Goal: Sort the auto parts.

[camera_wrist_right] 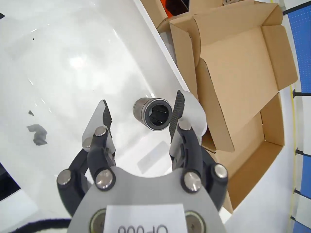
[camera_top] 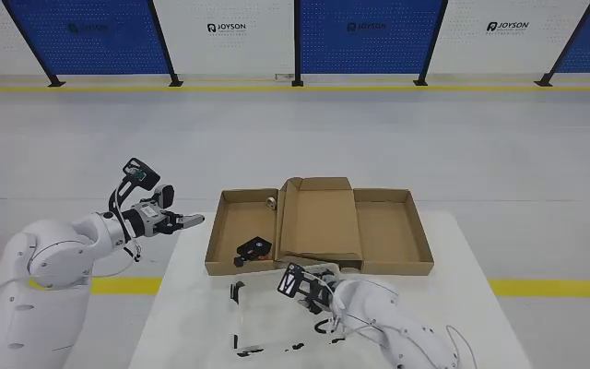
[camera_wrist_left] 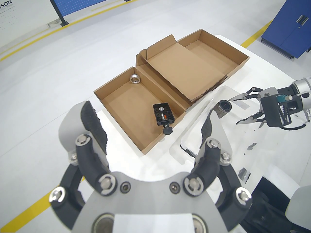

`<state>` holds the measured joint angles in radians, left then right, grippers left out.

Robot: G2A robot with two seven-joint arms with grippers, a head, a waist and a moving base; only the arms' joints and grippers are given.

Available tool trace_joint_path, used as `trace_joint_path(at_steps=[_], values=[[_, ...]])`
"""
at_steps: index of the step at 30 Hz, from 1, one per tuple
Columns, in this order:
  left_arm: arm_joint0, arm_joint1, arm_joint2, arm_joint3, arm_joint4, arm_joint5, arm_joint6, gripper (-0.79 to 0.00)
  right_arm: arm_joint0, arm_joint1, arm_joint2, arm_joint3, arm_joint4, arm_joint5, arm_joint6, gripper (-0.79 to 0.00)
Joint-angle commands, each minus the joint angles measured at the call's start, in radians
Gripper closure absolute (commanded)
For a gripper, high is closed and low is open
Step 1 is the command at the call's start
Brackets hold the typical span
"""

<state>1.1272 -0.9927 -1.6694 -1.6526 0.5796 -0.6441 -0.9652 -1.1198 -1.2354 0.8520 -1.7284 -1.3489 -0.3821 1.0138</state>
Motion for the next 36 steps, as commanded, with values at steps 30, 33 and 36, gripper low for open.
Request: trace_joint_path(at_steps=[30, 33, 36], values=[[0.000, 0.000, 0.000, 0.000, 0.000, 0.000, 0.000, -0.785, 0.160, -0.069, -0.103, 0.288, 0.054, 0.051, 0.017, -0.536], [0.000, 0.000, 0.000, 0.000, 0.000, 0.000, 0.000, -0.785, 0.146, -0.064, -0.087, 0.272, 0.045, 0.052, 0.015, -0.554], [0.000, 0.000, 0.000, 0.000, 0.000, 0.000, 0.000, -0.785, 0.121, -0.056, -0.069, 0.234, 0.028, 0.051, 0.019, -0.585]])
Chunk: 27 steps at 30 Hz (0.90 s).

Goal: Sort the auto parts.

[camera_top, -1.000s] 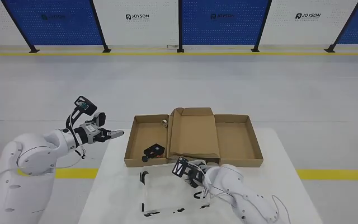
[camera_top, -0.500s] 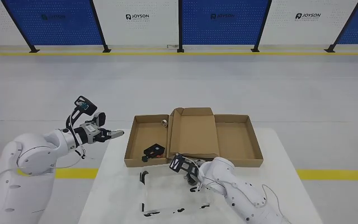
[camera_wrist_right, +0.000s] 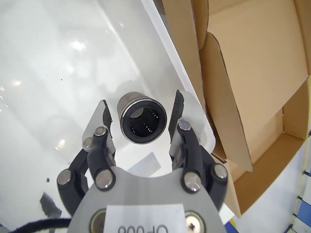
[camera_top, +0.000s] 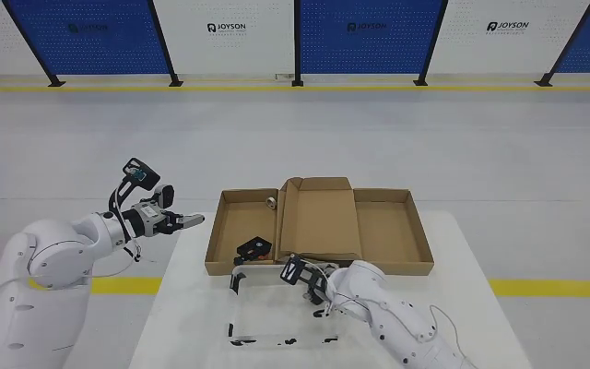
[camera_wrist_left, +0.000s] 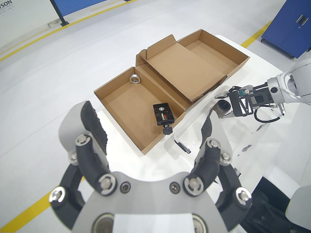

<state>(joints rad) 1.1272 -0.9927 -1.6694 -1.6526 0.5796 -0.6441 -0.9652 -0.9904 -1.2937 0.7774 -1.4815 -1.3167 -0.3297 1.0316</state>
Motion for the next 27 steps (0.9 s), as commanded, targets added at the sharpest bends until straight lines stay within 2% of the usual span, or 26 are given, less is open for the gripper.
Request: trace_joint_path(at_steps=[1, 7, 27], values=[[0.000, 0.000, 0.000, 0.000, 0.000, 0.000, 0.000, -0.785, -0.018, 0.006, 0.012, -0.027, -0.010, -0.003, 0.003, -0.588], [0.000, 0.000, 0.000, 0.000, 0.000, 0.000, 0.000, -0.785, -0.048, 0.013, 0.023, -0.050, -0.034, -0.015, 0.029, -0.616], [0.000, 0.000, 0.000, 0.000, 0.000, 0.000, 0.000, -0.785, 0.045, -0.029, -0.030, 0.087, 0.012, -0.009, 0.063, -0.668]])
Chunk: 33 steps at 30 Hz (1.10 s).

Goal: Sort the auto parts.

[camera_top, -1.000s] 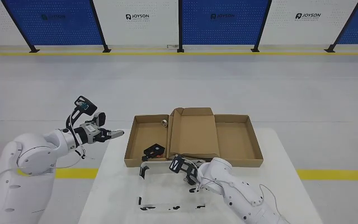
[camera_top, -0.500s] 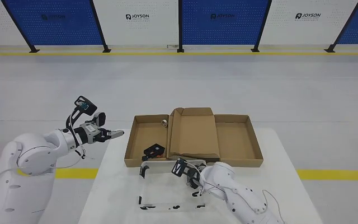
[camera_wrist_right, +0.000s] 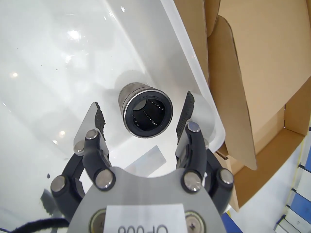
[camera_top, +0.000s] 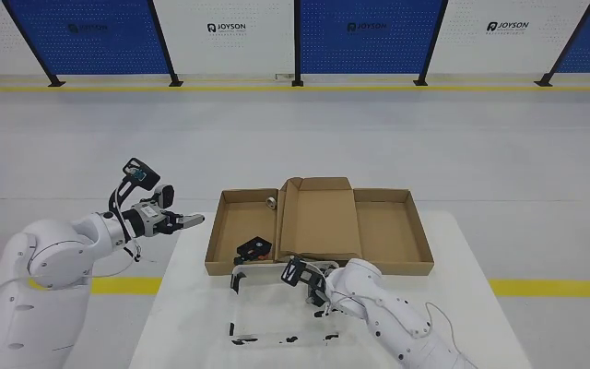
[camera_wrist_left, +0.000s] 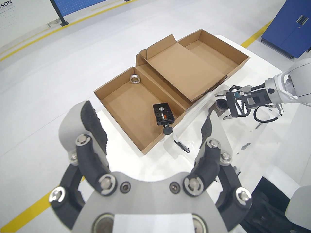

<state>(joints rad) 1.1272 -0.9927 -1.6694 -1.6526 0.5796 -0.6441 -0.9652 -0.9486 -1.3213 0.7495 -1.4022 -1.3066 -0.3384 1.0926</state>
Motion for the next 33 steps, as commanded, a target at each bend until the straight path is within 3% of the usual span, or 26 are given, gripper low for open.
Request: trace_joint_path(at_steps=[1, 9, 14, 18, 19, 26, 33], values=[[0.000, 0.000, 0.000, 0.000, 0.000, 0.000, 0.000, -0.785, 0.007, -0.004, -0.005, 0.016, 0.003, 0.000, 0.004, -0.668], [0.000, 0.000, 0.000, 0.000, 0.000, 0.000, 0.000, -0.785, 0.013, -0.006, 0.005, 0.039, 0.005, -0.006, 0.003, -0.517], [0.000, 0.000, 0.000, 0.000, 0.000, 0.000, 0.000, -0.785, 0.006, -0.006, 0.007, 0.025, 0.001, -0.021, 0.004, -0.329], [0.000, 0.000, 0.000, 0.000, 0.000, 0.000, 0.000, -0.785, -0.001, -0.006, 0.008, 0.017, 0.000, -0.030, 0.001, -0.031], [0.000, 0.000, 0.000, 0.000, 0.000, 0.000, 0.000, -0.785, -0.005, -0.005, 0.010, 0.012, -0.001, -0.032, 0.000, 0.000], [0.000, 0.000, 0.000, 0.000, 0.000, 0.000, 0.000, -0.785, -0.097, 0.028, 0.079, -0.153, -0.015, -0.099, -0.050, 0.000], [0.000, 0.000, 0.000, 0.000, 0.000, 0.000, 0.000, -0.785, -0.309, 0.099, 0.316, -0.452, -0.026, -0.188, -0.166, 0.000]])
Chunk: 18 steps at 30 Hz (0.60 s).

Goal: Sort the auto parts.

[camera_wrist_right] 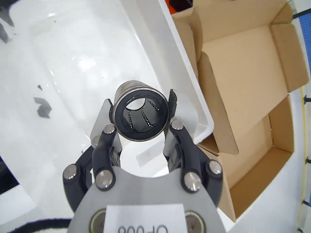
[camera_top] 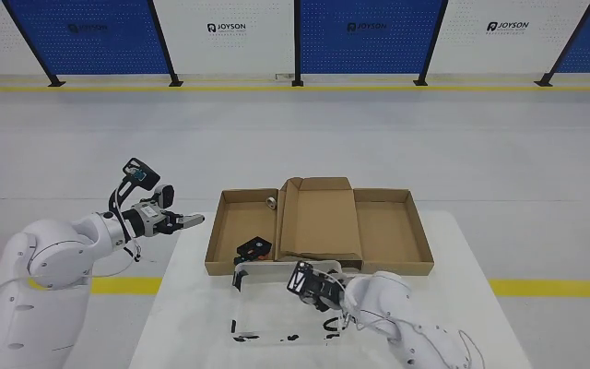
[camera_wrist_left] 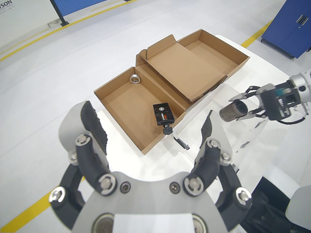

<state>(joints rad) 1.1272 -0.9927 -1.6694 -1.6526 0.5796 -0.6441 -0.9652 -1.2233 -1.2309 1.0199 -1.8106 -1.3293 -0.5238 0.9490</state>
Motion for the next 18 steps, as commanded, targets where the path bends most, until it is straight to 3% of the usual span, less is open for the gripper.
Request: trace_joint_path(at_steps=[1, 5, 9, 12, 18], values=[[0.000, 0.000, 0.000, 0.000, 0.000, 0.000, 0.000, -0.785, -0.066, 0.017, 0.086, -0.081, -0.004, -0.008, -0.049, 0.000], [0.000, 0.000, 0.000, 0.000, 0.000, 0.000, 0.000, -0.785, -0.170, 0.043, 0.271, -0.156, 0.060, -0.030, -0.173, 0.000], [0.000, 0.000, 0.000, 0.000, 0.000, 0.000, 0.000, -0.785, -0.189, 0.056, 0.397, -0.122, 0.136, -0.018, -0.212, 0.000], [0.000, 0.000, 0.000, 0.000, 0.000, 0.000, 0.000, -0.785, -0.125, 0.056, 0.413, -0.024, 0.165, 0.045, -0.174, 0.000], [0.000, 0.000, 0.000, 0.000, 0.000, 0.000, 0.000, -0.785, 0.099, 0.036, 0.297, 0.281, 0.192, 0.129, -0.085, 0.000]])
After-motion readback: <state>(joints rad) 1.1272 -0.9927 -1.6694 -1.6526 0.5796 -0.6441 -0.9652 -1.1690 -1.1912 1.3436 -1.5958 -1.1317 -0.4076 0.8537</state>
